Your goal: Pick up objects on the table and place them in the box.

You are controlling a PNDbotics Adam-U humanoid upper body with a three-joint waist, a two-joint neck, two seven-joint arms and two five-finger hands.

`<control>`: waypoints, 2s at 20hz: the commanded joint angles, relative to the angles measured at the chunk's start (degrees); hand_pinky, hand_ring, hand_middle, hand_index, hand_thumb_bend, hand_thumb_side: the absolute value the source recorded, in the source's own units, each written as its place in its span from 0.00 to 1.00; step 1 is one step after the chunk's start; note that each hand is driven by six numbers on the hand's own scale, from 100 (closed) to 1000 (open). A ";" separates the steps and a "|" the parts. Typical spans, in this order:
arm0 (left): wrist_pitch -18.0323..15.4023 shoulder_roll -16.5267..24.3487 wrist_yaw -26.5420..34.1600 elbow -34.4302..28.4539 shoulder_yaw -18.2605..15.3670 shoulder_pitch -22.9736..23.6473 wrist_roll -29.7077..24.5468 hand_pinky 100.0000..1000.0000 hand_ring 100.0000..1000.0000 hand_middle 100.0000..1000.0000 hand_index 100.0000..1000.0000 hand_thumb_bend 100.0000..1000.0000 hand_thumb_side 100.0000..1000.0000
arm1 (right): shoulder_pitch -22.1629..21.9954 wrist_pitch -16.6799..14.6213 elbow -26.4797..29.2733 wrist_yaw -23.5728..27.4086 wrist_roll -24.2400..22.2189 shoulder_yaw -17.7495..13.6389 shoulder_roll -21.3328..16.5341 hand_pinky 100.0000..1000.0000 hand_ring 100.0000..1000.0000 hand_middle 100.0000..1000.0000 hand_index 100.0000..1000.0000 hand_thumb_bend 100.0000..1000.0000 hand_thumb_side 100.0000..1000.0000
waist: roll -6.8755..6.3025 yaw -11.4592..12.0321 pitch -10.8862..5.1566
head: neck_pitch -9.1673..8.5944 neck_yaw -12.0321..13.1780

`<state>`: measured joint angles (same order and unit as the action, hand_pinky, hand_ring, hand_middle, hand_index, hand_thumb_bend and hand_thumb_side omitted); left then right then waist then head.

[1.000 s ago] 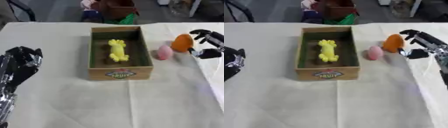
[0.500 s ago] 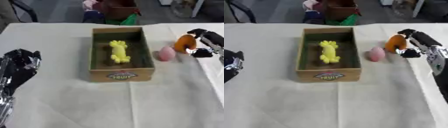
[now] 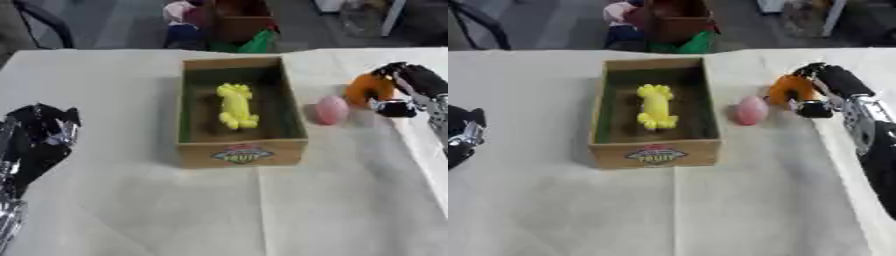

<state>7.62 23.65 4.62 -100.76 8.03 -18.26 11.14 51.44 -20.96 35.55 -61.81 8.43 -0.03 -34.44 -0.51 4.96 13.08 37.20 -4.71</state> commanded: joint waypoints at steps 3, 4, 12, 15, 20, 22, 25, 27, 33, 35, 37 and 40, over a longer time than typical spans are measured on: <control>-0.05 0.51 0.06 -1.02 -0.05 -0.75 -0.24 0.41 0.29 0.20 0.44 0.10 0.13 | 0.96 -0.90 1.89 -0.07 4.46 -0.22 -1.17 0.14 0.34 0.20 0.29 0.00 0.15 | 0.23 -0.09 -1.15 | -0.57 -0.15; -0.07 0.52 0.07 -1.01 -0.05 -0.75 -0.25 0.41 0.29 0.19 0.44 0.10 0.13 | 0.94 -1.26 2.33 0.24 5.51 -0.16 -1.19 0.14 0.34 0.19 0.28 0.00 0.15 | 0.26 -0.10 -1.17 | -0.57 -0.14; -0.14 0.68 0.06 -0.92 -0.07 -0.54 -0.40 0.41 0.29 0.19 0.44 0.10 0.13 | 2.79 -5.36 11.23 7.16 6.56 2.10 -0.86 0.13 0.34 0.12 0.20 0.00 0.12 | 0.61 -0.33 -1.65 | -0.03 -0.10; -0.17 0.68 0.01 -0.86 -0.05 -0.48 -0.50 0.41 0.29 0.19 0.44 0.10 0.13 | 4.23 -6.28 14.61 12.39 2.97 3.58 0.18 0.14 0.35 0.12 0.20 0.00 0.12 | 0.70 -0.25 -1.80 | 0.21 -0.29; -0.17 0.56 0.08 -0.84 0.09 -0.59 -0.65 0.41 0.29 0.19 0.44 0.10 0.12 | 6.89 -7.47 18.07 17.92 -3.27 6.34 3.05 0.15 0.36 0.13 0.21 0.00 0.12 | 0.71 0.09 -1.98 | 0.42 -0.77; -0.17 0.46 0.09 -0.87 0.23 -0.75 -0.81 0.41 0.29 0.19 0.44 0.10 0.12 | 7.77 -8.17 18.19 17.97 -5.13 7.25 4.69 0.16 0.36 0.13 0.21 0.00 0.12 | 0.70 0.33 -1.99 | 0.44 -1.00; -0.18 0.32 0.11 -0.92 0.31 -0.99 -0.95 0.41 0.29 0.19 0.44 0.10 0.12 | 8.54 -9.71 17.48 16.75 -7.35 8.33 7.12 0.17 0.38 0.14 0.23 0.00 0.13 | 0.68 0.82 -1.94 | 0.34 -1.26; -0.17 0.29 0.12 -0.95 0.31 -1.04 -0.97 0.41 0.29 0.19 0.44 0.10 0.12 | 8.73 -10.52 17.03 16.12 -8.13 8.54 7.98 0.20 0.39 0.16 0.24 0.00 0.13 | 0.70 0.98 -1.92 | 0.32 -1.35; -0.16 0.13 0.15 -0.79 0.48 -1.22 -1.14 0.41 0.29 0.19 0.44 0.10 0.12 | 8.53 -16.16 17.28 14.46 -15.65 11.44 10.72 0.40 0.53 0.43 0.50 0.00 0.21 | 1.07 1.41 -1.89 | 0.33 -1.52; -0.17 0.13 0.11 -0.70 0.48 -1.18 -1.16 0.41 0.29 0.19 0.44 0.10 0.12 | 8.17 -18.33 17.81 14.69 -20.52 12.33 10.63 0.57 0.69 0.72 0.76 0.00 0.29 | 1.16 1.33 -1.94 | 0.29 -1.45; -0.17 0.21 0.05 -0.64 0.44 -1.09 -1.19 0.41 0.29 0.19 0.44 0.10 0.12 | 7.80 -20.68 18.61 15.86 -26.44 12.82 10.23 0.63 0.75 0.84 0.88 0.00 0.34 | 1.22 1.16 -2.03 | 0.32 -1.36; -0.15 0.31 -0.01 -0.56 0.33 -0.92 -1.21 0.41 0.29 0.20 0.44 0.10 0.12 | 7.15 -22.68 21.29 19.80 -32.81 12.91 9.04 0.66 0.78 0.89 0.91 0.00 0.37 | 1.30 0.73 -2.26 | 0.51 -1.19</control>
<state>7.56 23.15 4.60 -100.70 8.70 -18.67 10.10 57.54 -42.70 54.79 -43.63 -21.83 13.09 -23.46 0.87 5.66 12.11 37.62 -6.09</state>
